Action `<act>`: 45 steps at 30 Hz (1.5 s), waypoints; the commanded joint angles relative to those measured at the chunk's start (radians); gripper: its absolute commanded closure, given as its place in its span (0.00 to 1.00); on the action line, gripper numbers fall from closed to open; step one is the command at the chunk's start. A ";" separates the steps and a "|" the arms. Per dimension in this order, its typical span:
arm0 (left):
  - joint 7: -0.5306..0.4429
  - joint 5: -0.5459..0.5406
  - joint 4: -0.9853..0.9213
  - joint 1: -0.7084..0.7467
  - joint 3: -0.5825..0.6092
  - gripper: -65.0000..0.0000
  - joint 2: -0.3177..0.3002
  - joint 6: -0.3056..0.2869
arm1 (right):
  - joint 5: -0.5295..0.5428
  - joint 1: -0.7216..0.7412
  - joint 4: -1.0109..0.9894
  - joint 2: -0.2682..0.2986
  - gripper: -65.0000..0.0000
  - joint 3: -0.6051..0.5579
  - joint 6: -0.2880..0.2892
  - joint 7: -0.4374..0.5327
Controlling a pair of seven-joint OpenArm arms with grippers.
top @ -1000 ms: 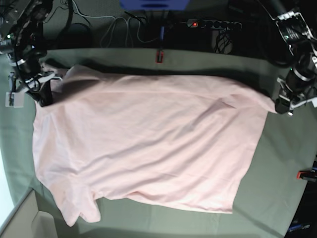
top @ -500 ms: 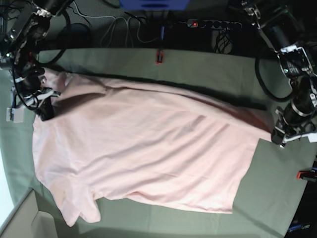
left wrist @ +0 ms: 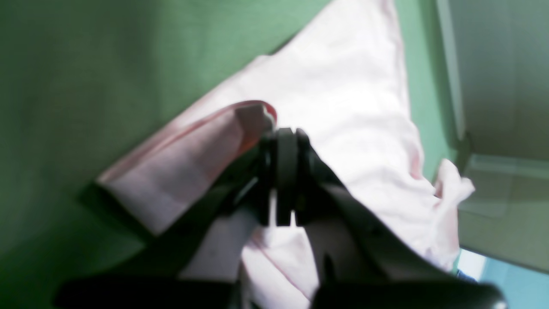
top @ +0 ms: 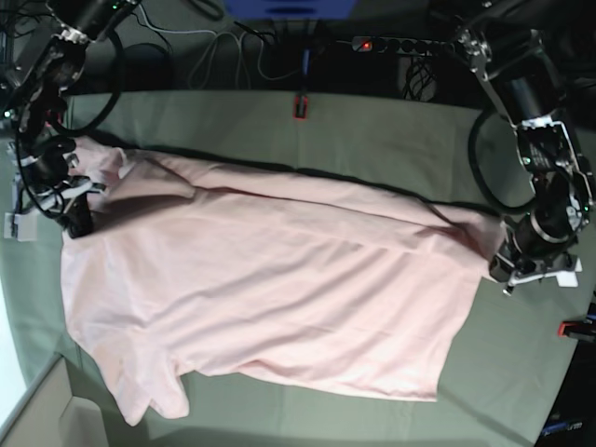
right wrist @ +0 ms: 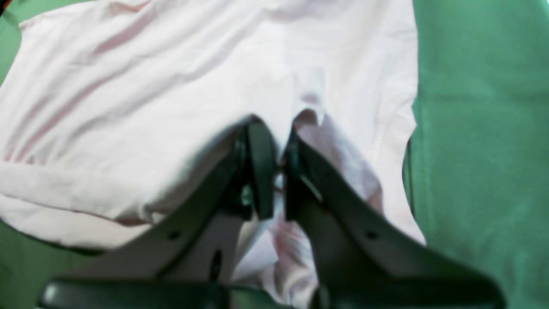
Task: Layout the t-shirt on the table in an organized manner, then fold the t-shirt properly
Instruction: 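Pull the collar edge taut between the left and right grippers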
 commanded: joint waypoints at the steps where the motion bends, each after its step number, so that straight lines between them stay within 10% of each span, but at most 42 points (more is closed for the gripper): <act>1: -0.010 -0.018 0.008 -0.043 0.003 0.99 -0.012 -0.009 | 0.023 0.025 -0.003 0.014 0.93 -0.006 0.007 0.026; 9: 0.000 -0.016 -0.031 -0.089 0.005 0.91 -0.019 -0.008 | 0.023 0.096 -0.132 0.065 0.61 -0.006 0.007 0.021; 17: 0.001 -0.016 -0.028 -0.095 0.005 0.30 -0.021 -0.014 | 0.024 0.096 -0.149 0.097 0.45 0.001 0.007 -0.031; 45: -0.171 0.162 -0.112 0.098 0.078 0.33 -0.047 -0.017 | 0.018 -0.159 -0.091 0.141 0.45 0.018 0.007 0.042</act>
